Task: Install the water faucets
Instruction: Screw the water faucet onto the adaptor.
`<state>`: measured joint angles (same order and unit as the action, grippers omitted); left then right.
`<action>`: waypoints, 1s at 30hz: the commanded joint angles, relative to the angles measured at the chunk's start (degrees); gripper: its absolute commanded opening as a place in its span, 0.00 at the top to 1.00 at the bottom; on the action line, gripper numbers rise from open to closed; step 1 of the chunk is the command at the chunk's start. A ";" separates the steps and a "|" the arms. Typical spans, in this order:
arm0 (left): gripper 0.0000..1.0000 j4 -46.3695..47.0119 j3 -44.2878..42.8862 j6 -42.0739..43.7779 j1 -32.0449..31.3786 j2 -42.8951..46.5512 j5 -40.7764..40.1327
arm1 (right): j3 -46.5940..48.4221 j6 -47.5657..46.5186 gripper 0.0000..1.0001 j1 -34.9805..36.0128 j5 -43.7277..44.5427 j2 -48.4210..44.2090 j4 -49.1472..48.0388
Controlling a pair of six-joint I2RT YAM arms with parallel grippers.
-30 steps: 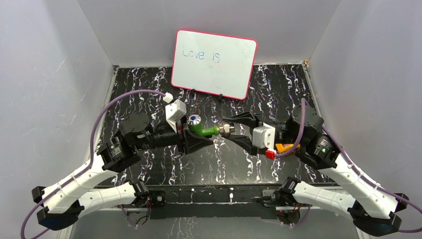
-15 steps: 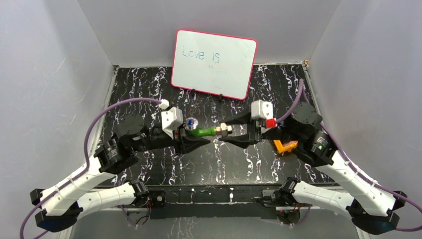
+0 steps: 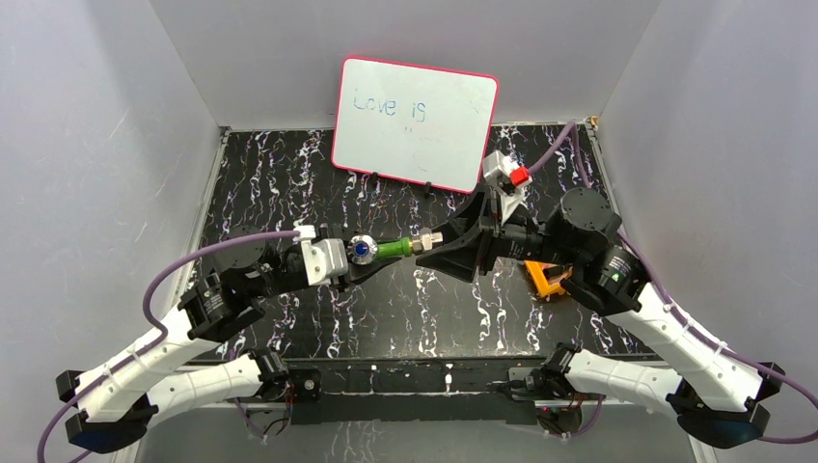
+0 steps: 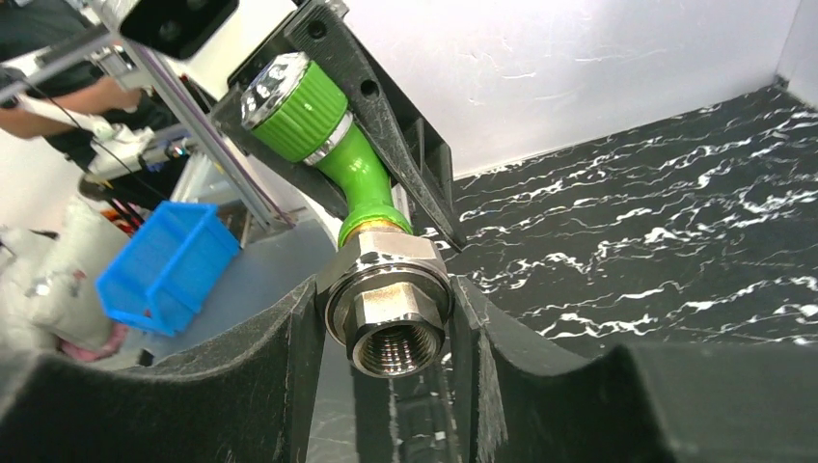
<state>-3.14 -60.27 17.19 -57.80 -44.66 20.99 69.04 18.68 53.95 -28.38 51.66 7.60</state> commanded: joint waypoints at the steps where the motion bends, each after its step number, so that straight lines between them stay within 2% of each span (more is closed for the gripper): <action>1: 1.00 5.91 0.70 7.56 -0.27 -0.36 1.64 | 4.03 8.80 1.00 0.59 -0.67 1.18 -2.73; 3: 1.00 6.11 0.73 7.76 -0.22 -0.18 1.51 | 3.96 8.75 0.92 0.59 0.24 0.94 -2.42; 5: 1.00 6.12 0.81 7.69 -0.22 -0.07 1.36 | 3.34 8.24 0.77 0.63 1.19 0.38 -2.75; 11: 1.00 6.17 1.08 7.09 -0.21 0.14 1.45 | 0.44 6.48 0.41 0.58 0.85 -2.15 -9.41; 13: 1.00 6.17 1.22 6.94 -0.21 0.12 1.45 | -0.06 6.02 0.32 0.60 0.03 -2.50 -11.56; 18: 1.00 6.54 1.90 6.10 -0.21 0.46 1.28 | -0.45 2.85 0.19 0.61 0.01 -3.67 -12.43; 23: 1.00 7.91 2.65 2.13 -0.22 0.93 0.23 | -3.26 -3.15 0.16 0.52 1.35 -6.47 -14.50; 26: 1.00 8.84 2.58 -5.02 -0.25 0.60 -1.36 | -4.23 -11.57 0.17 0.53 2.05 -7.93 -13.57; 30: 1.00 8.20 0.90 -15.56 -0.21 -1.26 -2.93 | -2.54 -30.04 0.18 0.59 0.89 -7.89 -7.88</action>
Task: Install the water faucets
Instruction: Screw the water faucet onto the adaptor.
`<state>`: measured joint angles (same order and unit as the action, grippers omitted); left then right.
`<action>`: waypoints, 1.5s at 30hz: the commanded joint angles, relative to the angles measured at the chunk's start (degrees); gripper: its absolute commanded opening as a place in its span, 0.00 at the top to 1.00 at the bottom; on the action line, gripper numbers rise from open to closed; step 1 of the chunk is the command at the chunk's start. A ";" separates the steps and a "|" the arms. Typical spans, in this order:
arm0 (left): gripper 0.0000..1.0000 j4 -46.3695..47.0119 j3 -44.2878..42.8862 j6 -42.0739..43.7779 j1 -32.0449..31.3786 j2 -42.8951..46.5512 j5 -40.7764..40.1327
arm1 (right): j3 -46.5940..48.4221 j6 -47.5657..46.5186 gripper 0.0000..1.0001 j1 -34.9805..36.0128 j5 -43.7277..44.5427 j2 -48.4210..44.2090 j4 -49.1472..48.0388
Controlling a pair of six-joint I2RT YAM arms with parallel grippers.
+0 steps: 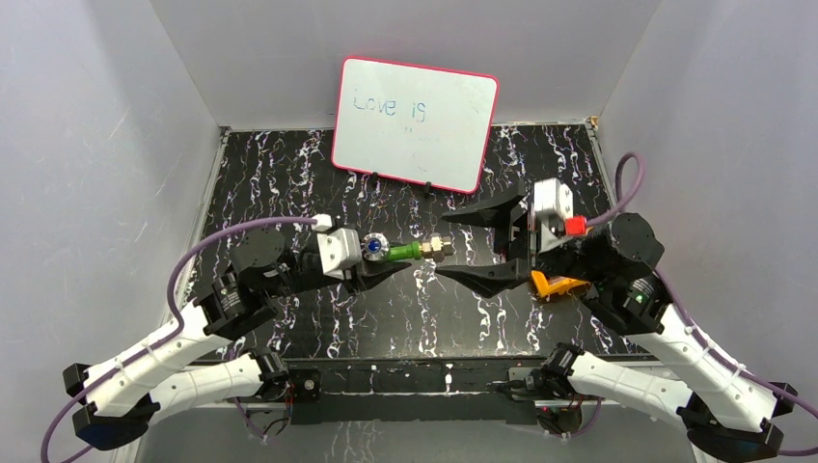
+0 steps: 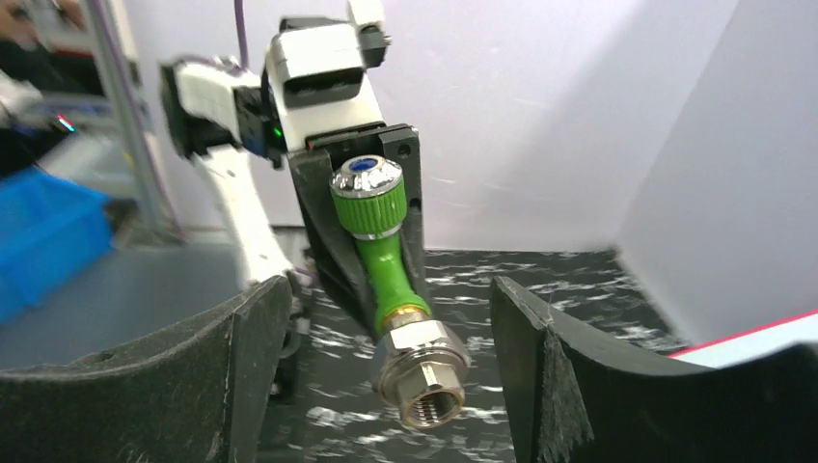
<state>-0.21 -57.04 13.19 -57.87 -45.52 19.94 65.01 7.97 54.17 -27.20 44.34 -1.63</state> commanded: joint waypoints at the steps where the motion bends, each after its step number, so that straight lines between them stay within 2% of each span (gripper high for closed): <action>1: 1.00 4.70 -2.91 -14.44 -0.14 -0.91 -2.02 | 1.81 -23.30 0.17 0.38 -0.49 -0.42 3.49; 7: 1.00 3.04 -3.59 -24.02 -0.16 -1.85 -1.14 | 3.26 -40.10 0.18 0.34 -3.53 0.15 9.46; 16: 1.00 3.43 -1.96 -29.02 -0.16 1.04 -0.55 | 4.68 -52.36 0.18 0.36 -5.67 0.65 17.35; 25: 1.00 2.43 -2.49 -29.95 -0.15 0.87 1.29 | 4.22 -55.20 0.24 0.35 -5.58 0.94 15.86; 38: 1.00 2.23 -2.72 -30.51 -0.15 0.78 2.72 | 5.04 -55.01 0.43 0.30 -7.38 2.14 16.72; 43: 1.00 2.04 -2.69 -30.43 -0.16 0.69 2.96 | 4.78 -54.07 0.55 0.40 -7.81 2.22 15.85; 45: 1.00 1.74 -2.67 -30.20 -0.15 0.74 2.88 | 4.48 -52.75 0.63 0.39 -8.01 2.16 15.14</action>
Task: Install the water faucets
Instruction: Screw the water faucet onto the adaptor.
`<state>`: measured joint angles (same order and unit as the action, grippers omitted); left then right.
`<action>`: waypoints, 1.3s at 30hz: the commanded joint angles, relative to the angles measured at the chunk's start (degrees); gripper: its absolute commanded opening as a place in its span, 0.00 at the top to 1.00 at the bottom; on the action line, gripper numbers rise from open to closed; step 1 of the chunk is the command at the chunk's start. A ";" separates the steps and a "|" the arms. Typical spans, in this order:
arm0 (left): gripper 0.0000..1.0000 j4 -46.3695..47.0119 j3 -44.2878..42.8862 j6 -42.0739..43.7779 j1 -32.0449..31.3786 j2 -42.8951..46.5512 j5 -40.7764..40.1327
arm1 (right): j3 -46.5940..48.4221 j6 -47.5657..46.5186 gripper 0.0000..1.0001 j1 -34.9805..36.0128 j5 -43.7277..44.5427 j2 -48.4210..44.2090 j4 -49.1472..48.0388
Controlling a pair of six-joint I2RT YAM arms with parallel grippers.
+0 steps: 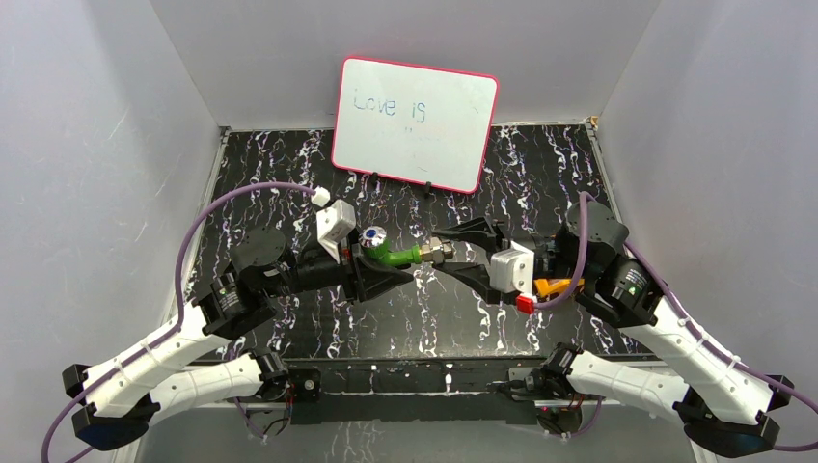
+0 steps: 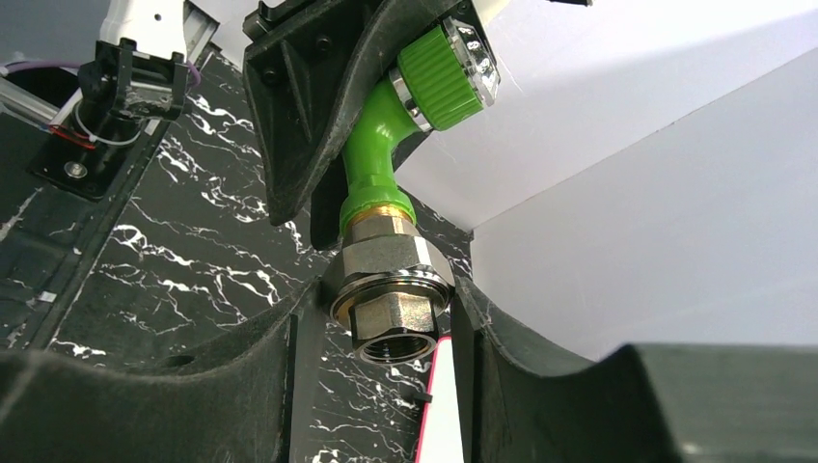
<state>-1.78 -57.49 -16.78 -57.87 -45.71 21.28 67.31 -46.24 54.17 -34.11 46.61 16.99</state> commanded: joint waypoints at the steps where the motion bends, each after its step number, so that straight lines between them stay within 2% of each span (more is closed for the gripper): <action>1: 1.00 3.16 -2.23 0.07 -0.14 0.91 1.43 | 2.03 2.59 0.68 0.33 -1.21 -0.12 -3.99; 4: 1.00 2.84 -2.19 1.38 -0.14 0.90 1.44 | 1.41 7.69 0.81 0.35 -0.70 -0.25 -6.06; 9: 1.00 2.62 -2.50 4.58 -0.16 0.89 0.86 | 1.09 21.37 0.95 0.36 2.07 0.32 -8.90; 16: 1.00 3.96 -2.57 13.93 -0.15 1.15 0.62 | -0.02 40.56 1.00 0.38 4.49 0.85 -12.42; 28: 1.00 5.83 -2.89 35.46 -0.16 1.26 1.35 | 1.74 65.28 1.00 0.37 5.90 3.75 -10.54; 35: 1.00 8.73 -1.30 40.98 -0.19 1.58 1.03 | 0.15 74.25 1.00 0.39 6.37 4.51 -11.02; 39: 1.00 8.86 -0.92 40.91 -0.14 1.92 1.00 | -1.62 72.68 0.69 0.34 6.68 2.69 -15.46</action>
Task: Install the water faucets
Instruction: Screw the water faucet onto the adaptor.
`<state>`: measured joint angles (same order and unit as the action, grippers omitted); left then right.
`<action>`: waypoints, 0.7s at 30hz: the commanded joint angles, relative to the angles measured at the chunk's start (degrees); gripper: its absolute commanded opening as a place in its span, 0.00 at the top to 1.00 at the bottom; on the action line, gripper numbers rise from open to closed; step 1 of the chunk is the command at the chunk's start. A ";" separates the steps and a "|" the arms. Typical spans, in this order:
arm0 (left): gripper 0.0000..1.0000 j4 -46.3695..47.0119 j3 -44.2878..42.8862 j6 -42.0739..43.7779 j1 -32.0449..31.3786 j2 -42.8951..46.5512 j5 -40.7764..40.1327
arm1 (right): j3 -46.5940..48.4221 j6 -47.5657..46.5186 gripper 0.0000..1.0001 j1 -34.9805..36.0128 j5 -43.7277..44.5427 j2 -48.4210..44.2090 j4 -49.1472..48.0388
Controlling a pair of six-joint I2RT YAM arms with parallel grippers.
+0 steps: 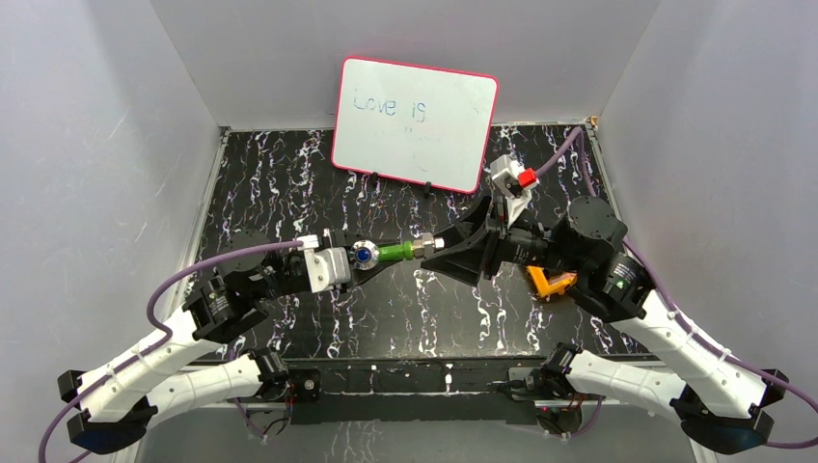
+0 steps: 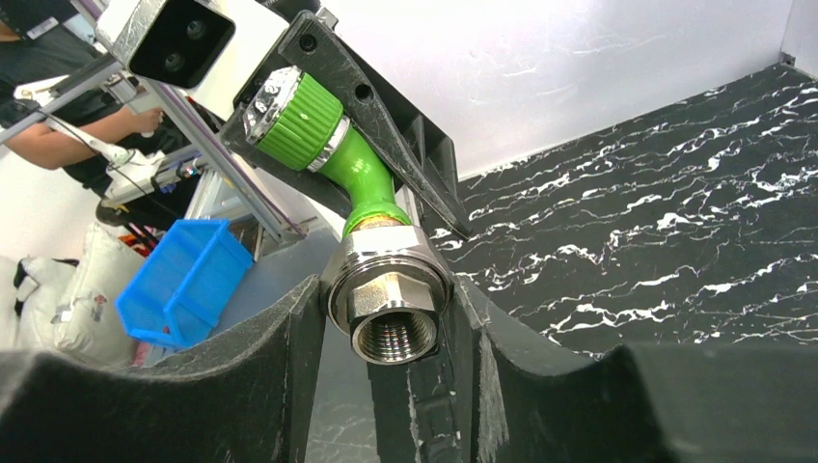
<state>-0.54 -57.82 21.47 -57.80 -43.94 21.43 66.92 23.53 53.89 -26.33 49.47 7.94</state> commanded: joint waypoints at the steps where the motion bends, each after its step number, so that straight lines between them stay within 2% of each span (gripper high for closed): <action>1: 1.00 7.57 -0.48 2.49 -0.21 0.28 0.86 | -1.81 2.33 0.63 0.62 -0.59 -0.77 -7.77; 6: 1.00 7.89 -0.07 1.03 -0.23 1.45 0.45 | -2.80 -2.61 0.35 0.65 -0.32 -2.88 -13.88; 9: 1.00 8.26 0.29 0.07 -0.21 1.98 0.19 | -3.68 -3.60 0.27 0.58 -0.30 -3.90 -16.40; 17: 1.00 9.25 1.50 -4.69 -0.26 3.03 -0.76 | -6.52 -9.97 0.20 0.62 0.19 -7.41 -19.55; 21: 1.00 9.89 1.83 -12.35 -0.21 3.35 -6.88 | -6.64 -13.85 0.18 0.62 0.90 -8.97 -20.16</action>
<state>2.46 -55.57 16.80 -57.87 -42.33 20.08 60.10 15.09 54.17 -26.06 42.24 -6.90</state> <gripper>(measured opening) 0.264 0.808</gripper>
